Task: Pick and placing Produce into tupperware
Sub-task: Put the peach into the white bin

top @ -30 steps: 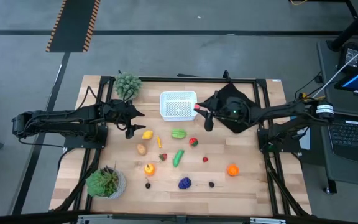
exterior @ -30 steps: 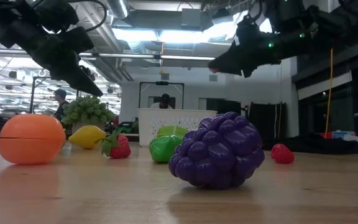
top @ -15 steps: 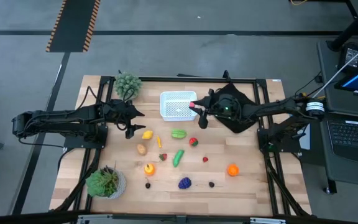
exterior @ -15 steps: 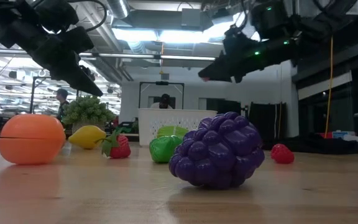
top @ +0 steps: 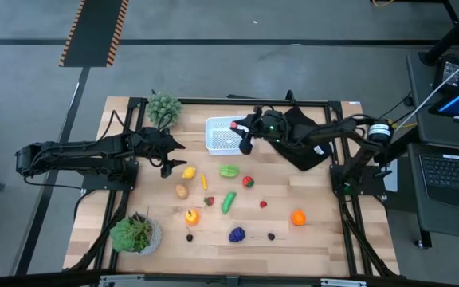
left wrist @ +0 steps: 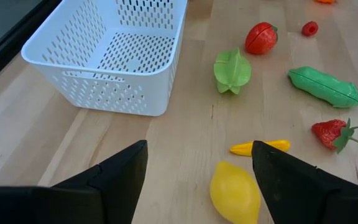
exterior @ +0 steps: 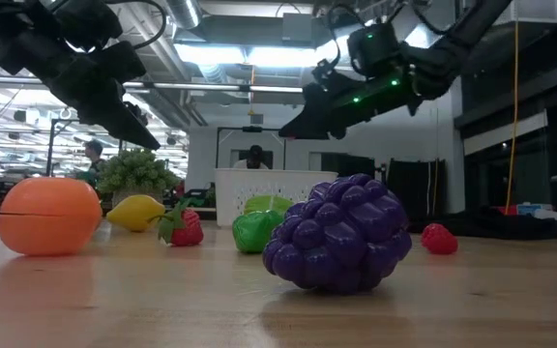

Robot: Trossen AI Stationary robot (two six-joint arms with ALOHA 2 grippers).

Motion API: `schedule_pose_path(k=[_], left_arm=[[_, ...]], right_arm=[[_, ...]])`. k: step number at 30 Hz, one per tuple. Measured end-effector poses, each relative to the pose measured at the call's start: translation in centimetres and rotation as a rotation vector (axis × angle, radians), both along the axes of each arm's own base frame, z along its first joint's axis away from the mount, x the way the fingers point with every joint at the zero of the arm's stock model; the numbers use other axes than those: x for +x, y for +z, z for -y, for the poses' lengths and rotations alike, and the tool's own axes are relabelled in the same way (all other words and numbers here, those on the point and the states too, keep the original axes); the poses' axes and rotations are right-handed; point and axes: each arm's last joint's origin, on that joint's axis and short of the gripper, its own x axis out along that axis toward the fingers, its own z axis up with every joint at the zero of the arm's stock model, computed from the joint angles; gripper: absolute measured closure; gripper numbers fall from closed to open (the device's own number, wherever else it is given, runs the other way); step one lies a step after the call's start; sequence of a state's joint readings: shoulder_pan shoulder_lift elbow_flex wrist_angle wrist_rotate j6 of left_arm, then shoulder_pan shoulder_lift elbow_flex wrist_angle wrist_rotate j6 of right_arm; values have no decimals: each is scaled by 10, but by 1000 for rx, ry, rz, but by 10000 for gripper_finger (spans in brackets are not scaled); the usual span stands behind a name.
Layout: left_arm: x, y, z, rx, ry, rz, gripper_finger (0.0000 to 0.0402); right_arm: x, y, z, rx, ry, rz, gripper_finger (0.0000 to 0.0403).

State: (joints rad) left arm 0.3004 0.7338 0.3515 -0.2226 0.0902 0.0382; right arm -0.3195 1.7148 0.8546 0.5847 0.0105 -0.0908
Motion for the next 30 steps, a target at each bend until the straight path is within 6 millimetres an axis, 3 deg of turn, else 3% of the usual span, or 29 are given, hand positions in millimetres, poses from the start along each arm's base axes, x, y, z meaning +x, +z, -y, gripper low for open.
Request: schedule_pose_path(k=[10,16,25,30], left_arm=[[0,0,0,0,0,0,123],[0,0,0,-1,0,0,123],[0,0,0,-1,0,1,123],[0,0,0,-3,2,1,123]], right_arm=[[32,24,17,33,86,-322,279],[36,40,24,61,119,-541,279],[34,77,30,63,147,-645,279],[34,79,29,79,182,-631,279]])
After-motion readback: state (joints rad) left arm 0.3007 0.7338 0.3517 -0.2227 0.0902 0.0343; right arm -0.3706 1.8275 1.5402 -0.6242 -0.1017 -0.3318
